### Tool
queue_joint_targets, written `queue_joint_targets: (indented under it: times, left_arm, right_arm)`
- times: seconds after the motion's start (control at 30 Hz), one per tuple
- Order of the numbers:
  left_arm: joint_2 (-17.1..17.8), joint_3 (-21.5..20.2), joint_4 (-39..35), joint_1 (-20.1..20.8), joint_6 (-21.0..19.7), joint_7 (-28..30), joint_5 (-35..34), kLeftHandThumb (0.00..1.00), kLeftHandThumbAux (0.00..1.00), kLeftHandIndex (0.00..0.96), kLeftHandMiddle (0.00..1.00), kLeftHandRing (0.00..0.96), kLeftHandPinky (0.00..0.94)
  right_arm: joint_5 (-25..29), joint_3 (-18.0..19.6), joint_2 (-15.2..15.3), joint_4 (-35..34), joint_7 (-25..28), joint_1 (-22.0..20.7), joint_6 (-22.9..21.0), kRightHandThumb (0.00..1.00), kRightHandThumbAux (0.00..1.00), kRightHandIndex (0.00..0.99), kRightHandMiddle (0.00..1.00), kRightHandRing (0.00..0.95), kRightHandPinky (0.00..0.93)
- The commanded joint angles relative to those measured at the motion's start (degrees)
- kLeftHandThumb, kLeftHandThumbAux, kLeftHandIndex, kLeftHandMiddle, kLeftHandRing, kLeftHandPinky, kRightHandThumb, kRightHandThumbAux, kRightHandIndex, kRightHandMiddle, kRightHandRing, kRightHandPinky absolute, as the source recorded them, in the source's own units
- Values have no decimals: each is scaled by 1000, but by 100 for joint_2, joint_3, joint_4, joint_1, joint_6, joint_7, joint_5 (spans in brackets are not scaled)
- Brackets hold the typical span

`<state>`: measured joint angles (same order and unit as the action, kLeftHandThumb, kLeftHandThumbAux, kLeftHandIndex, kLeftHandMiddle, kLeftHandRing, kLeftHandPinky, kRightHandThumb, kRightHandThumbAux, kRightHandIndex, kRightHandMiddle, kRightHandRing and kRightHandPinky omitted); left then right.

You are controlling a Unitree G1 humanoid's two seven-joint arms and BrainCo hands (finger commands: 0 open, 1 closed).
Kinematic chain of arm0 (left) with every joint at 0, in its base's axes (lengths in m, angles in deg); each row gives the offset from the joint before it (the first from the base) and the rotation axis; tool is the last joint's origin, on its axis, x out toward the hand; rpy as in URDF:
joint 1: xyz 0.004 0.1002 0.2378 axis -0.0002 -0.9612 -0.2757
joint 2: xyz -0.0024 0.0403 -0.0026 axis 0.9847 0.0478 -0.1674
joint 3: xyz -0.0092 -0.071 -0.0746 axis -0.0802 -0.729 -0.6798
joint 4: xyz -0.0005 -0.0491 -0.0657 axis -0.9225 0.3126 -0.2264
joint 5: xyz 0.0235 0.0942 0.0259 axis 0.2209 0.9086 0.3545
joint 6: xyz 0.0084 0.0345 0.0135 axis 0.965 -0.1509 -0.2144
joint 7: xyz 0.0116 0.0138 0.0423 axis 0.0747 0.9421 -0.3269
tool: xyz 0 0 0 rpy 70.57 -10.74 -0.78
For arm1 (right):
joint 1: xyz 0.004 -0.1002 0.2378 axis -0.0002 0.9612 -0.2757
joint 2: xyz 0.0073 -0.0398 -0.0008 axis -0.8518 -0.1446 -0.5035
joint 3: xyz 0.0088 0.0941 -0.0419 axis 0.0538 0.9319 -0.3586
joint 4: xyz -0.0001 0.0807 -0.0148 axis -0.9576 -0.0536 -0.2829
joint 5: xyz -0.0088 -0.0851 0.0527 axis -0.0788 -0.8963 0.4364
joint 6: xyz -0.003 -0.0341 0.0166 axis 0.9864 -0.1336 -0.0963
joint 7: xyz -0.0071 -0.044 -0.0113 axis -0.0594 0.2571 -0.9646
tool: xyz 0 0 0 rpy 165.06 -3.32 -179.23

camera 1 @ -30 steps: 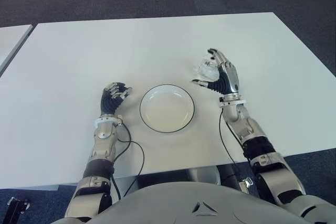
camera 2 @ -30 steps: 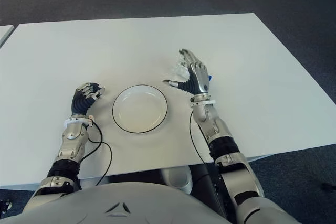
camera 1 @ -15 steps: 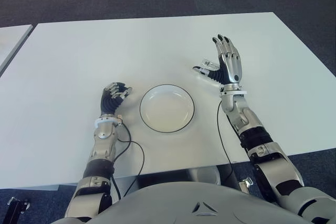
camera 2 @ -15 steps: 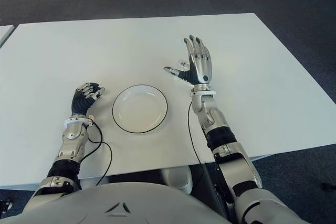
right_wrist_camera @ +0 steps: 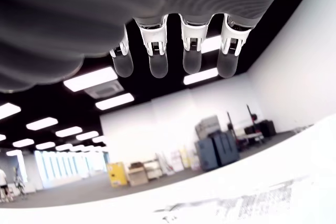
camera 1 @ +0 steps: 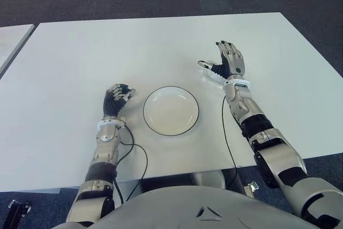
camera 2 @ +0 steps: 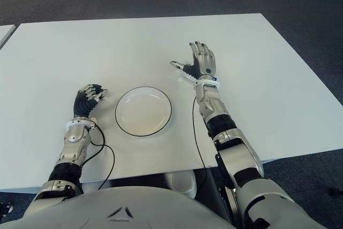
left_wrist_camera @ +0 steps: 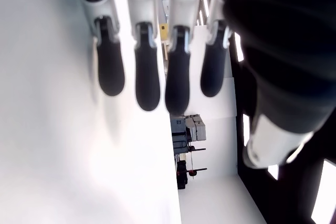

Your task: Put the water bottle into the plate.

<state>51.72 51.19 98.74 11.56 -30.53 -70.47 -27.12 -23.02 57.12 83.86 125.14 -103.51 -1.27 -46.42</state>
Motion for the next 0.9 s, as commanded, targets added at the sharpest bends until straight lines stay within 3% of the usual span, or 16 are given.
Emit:
queue_joint_targets:
  times: [0.03,0.13,0.3,0.67,0.9]
  left_arm:
    - [-66,87,361,-348,-501,32,59,699,720,428,489,479,465]
    - [-69,83,342,-352,-533,20,69,700,719,428,489,480,466]
    - [-69,67,346,-351,-541,15,85,701,719,429,489,480,463]
    - [-78,38,368,-345,-480,49,56,700,720,427,482,474,462]
    - [-92,41,322,-378,-481,50,48,698,720,426,483,476,465]
  right_arm:
    - [146,-110,-99,463,276,-217,-273,583,165,0,0,0,0]
    - [203,-158,-115,628,355,-296,-336,579,169,0,0,0,0]
    - [335,-264,-182,1600,464,-568,-212,578,174,0,0,0,0]
    - [301,-800,-236,2524,1703,-1147,-593,572,187,0,0,0,0]
    - [354,-1008,-285,3055,2135,-1255,-594,558,195,0,0,0,0]
